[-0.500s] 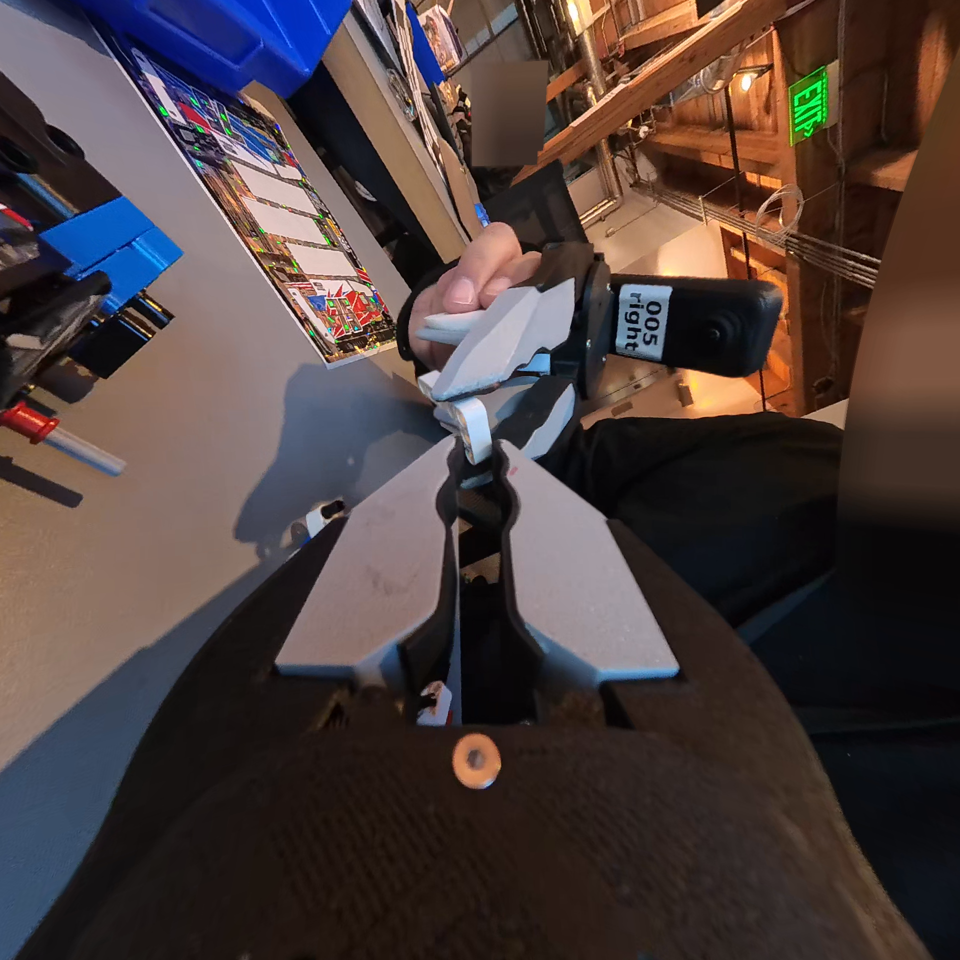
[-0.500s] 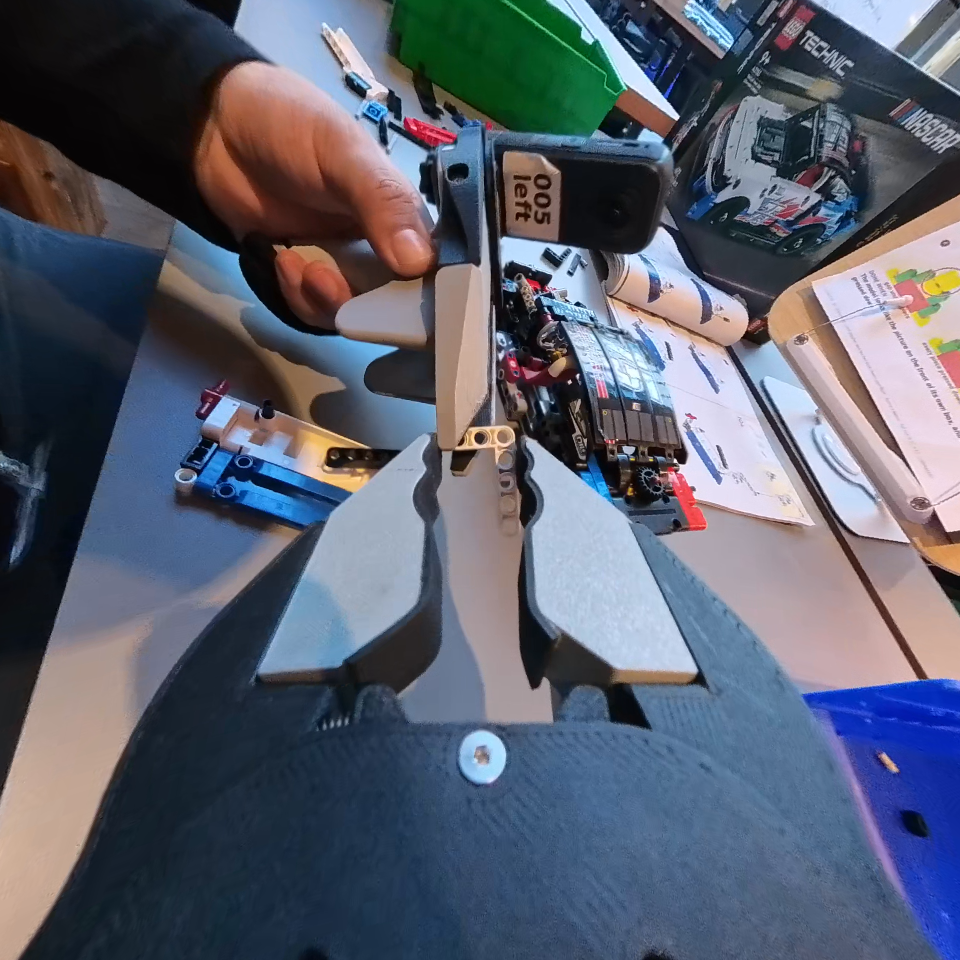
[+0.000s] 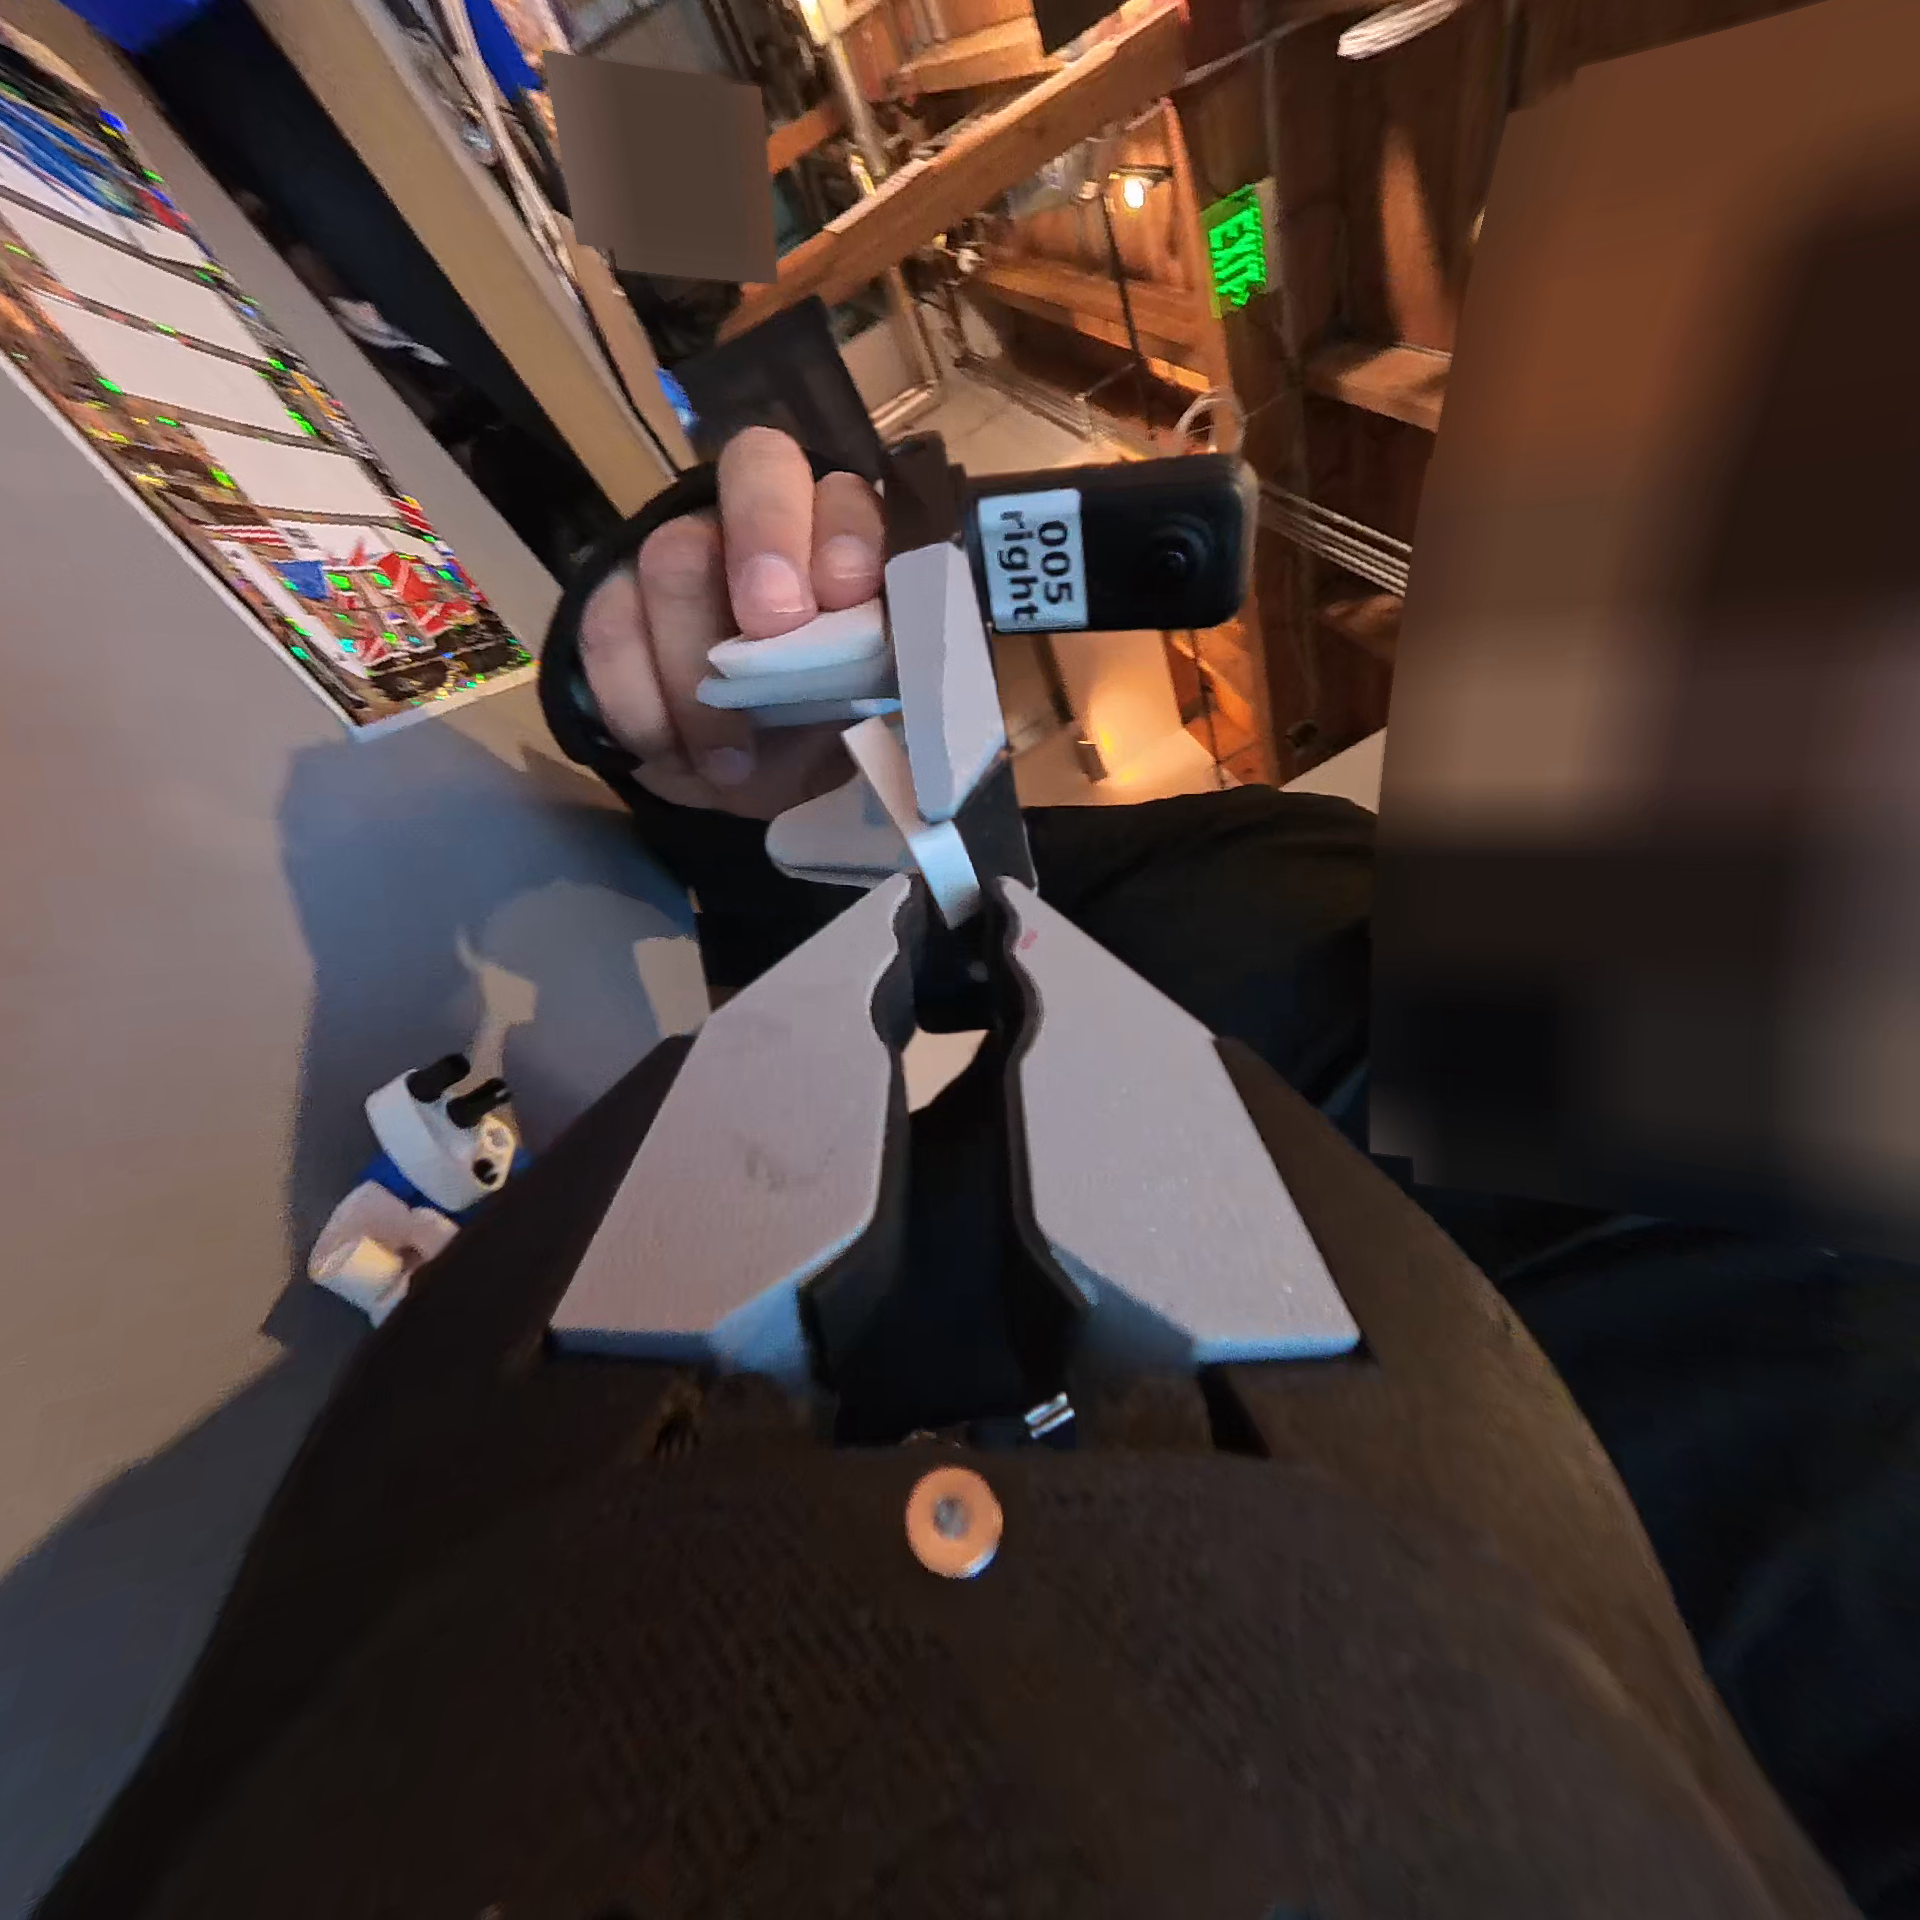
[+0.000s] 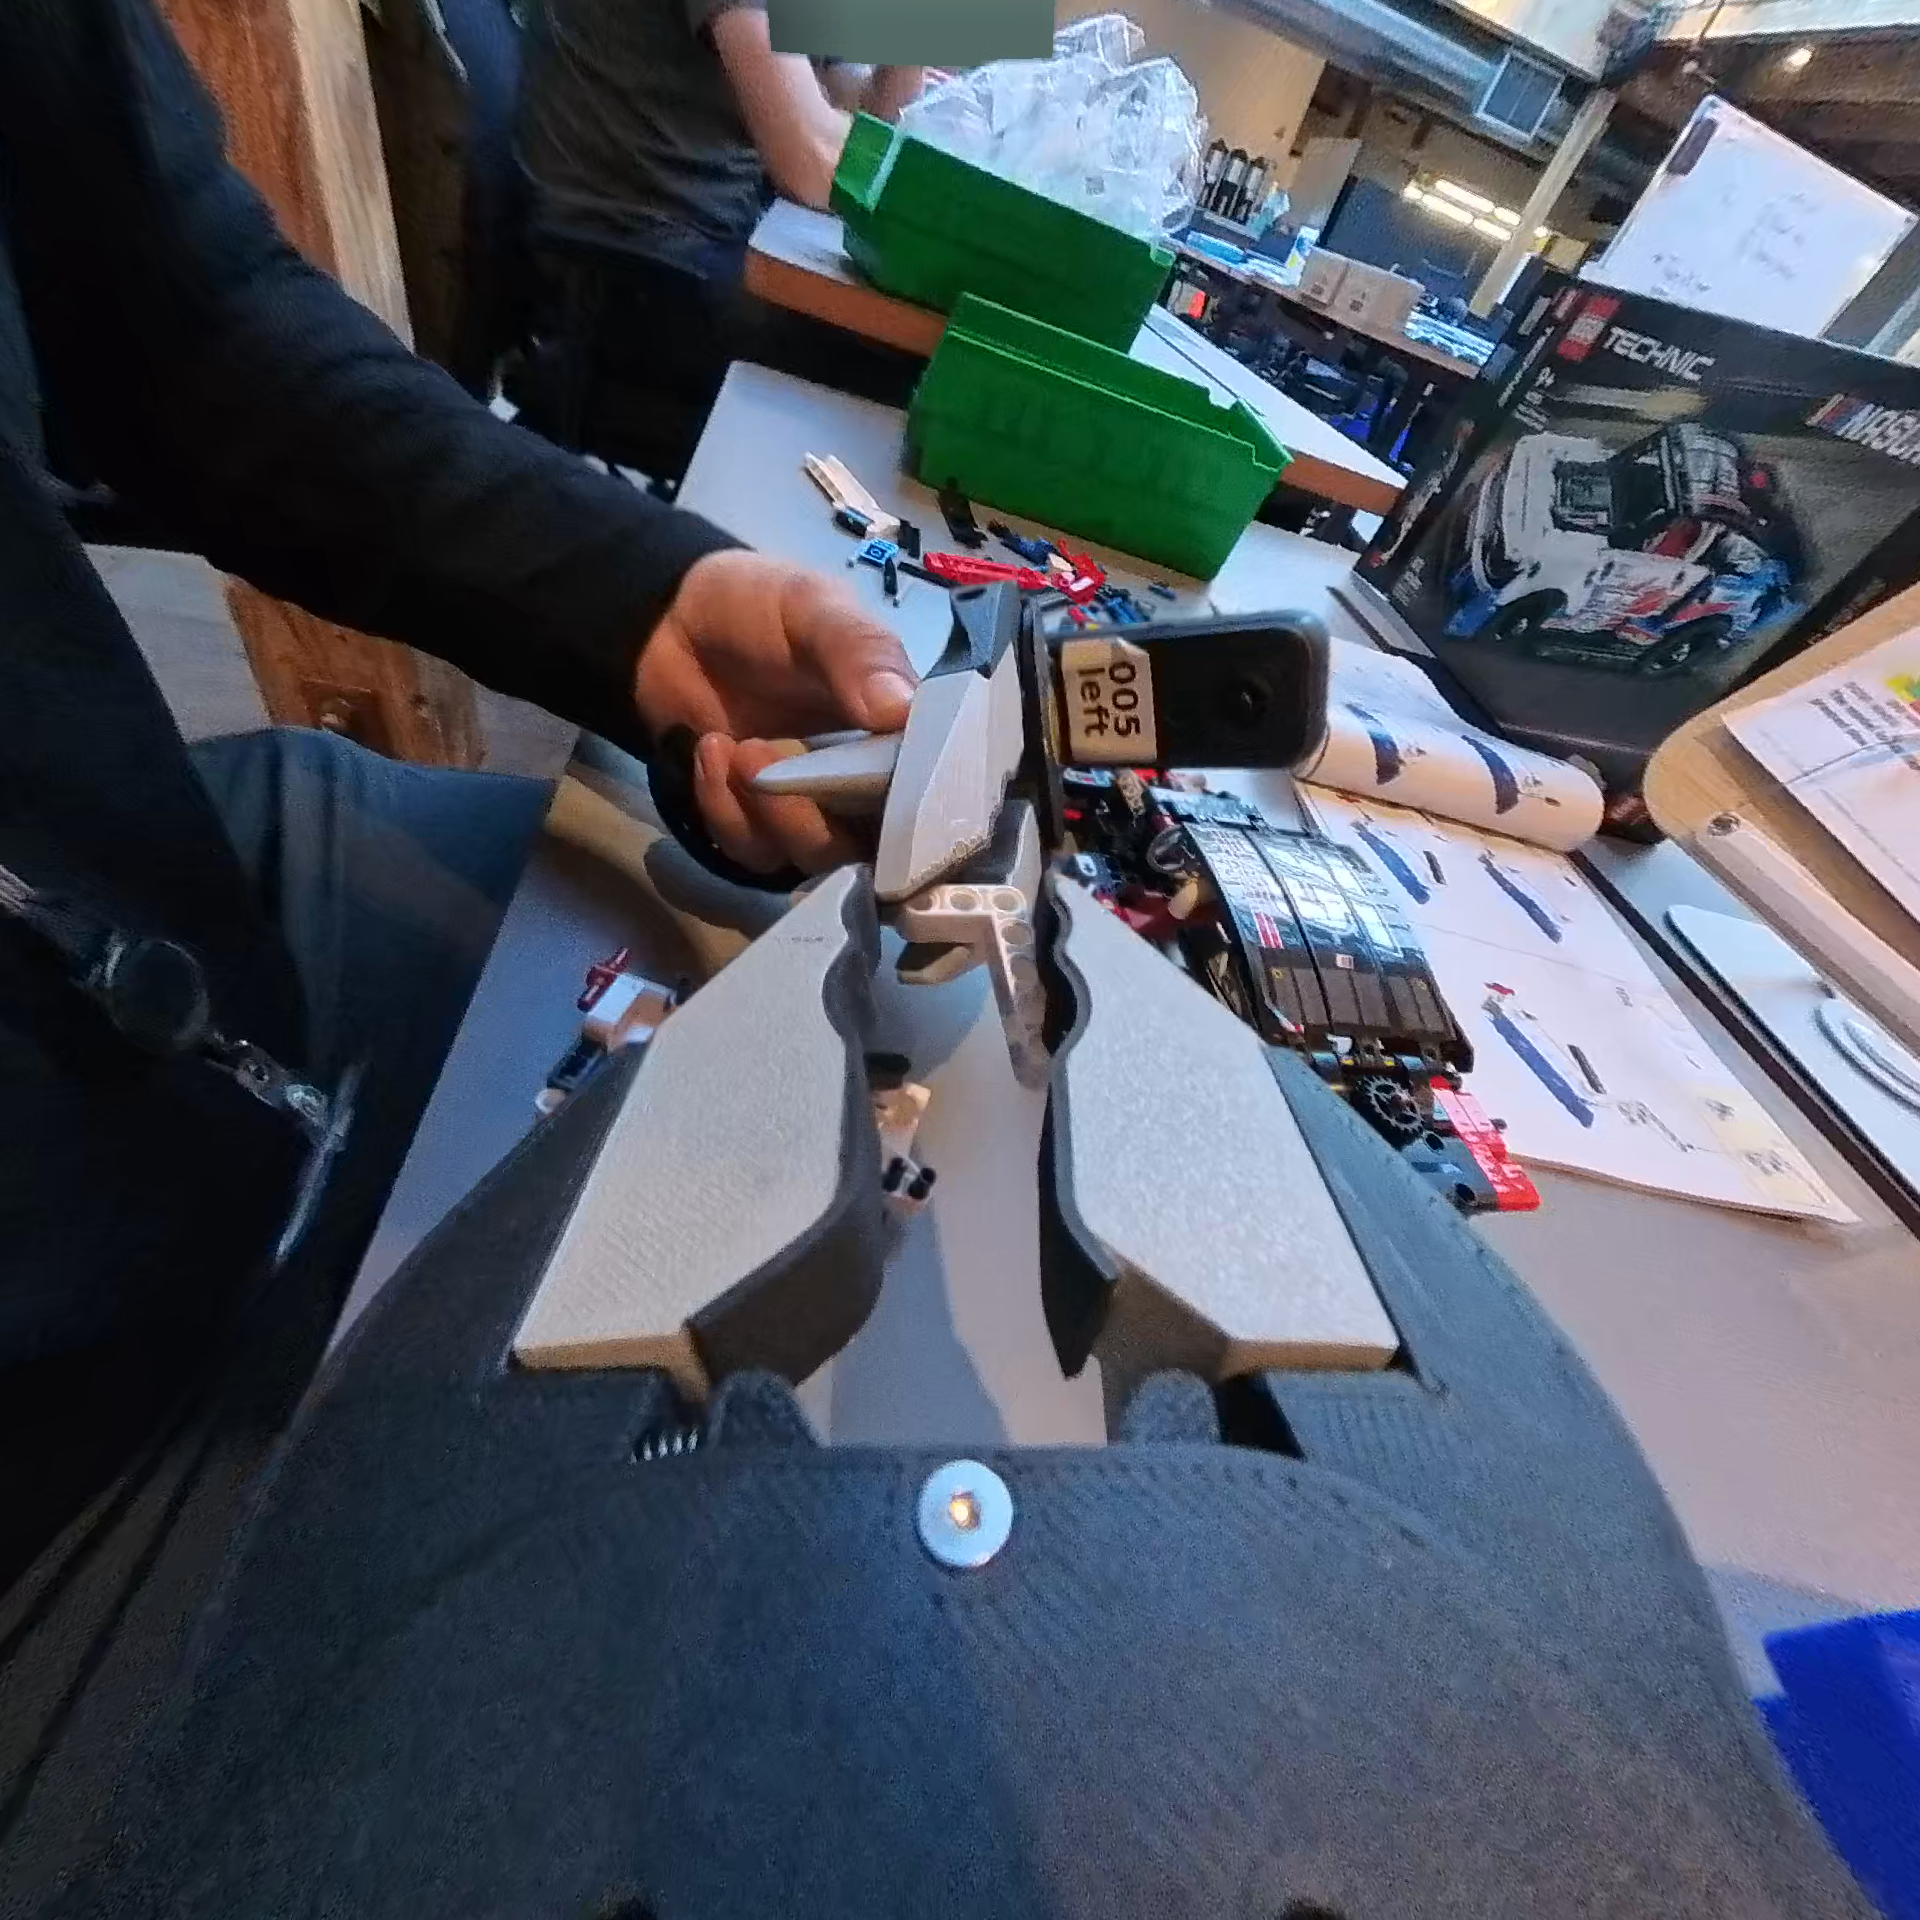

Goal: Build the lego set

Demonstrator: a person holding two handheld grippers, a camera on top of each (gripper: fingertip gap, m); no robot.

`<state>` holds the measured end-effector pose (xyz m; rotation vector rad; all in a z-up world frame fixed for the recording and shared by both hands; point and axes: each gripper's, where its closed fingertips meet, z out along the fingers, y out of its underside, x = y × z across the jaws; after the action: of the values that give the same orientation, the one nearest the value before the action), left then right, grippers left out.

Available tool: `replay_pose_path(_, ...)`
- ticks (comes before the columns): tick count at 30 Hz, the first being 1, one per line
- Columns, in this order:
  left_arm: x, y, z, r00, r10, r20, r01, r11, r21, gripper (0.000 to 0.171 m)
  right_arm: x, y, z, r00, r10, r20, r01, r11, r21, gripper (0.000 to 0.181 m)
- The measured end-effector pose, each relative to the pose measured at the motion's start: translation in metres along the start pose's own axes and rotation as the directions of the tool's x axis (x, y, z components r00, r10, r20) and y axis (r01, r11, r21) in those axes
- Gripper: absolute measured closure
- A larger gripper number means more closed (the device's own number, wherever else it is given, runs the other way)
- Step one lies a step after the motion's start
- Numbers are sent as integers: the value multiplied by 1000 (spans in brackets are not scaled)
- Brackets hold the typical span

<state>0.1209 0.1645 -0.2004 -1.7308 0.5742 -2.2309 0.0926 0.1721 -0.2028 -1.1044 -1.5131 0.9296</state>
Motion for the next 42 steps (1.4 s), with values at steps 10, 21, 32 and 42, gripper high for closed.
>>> replay_pose_path(10, -8, 7, -2, 998, 30, 51, -27, 998, -58, 164, -6, 11, 3, 999, 8, 41, -5, 996, -92, 152)
replay_pose_path(21, -11, 7, -6, 992, 72, 99, -65, 995, -76, 165, 10, 11, -17, 999, 4, -50, -9, 995, -97, 170)
replay_pose_path(32, -6, 11, 4, 997, 54, 54, -49, 995, -87, 165, -2, 9, -15, 999, 9, 39, -6, 997, -71, 174)
replay_pose_path(42, -20, 10, -3, 986, 48, 160, -32, 995, -99, 166, 4, 25, -16, 997, 62, 35, -56, 988, -143, 176)
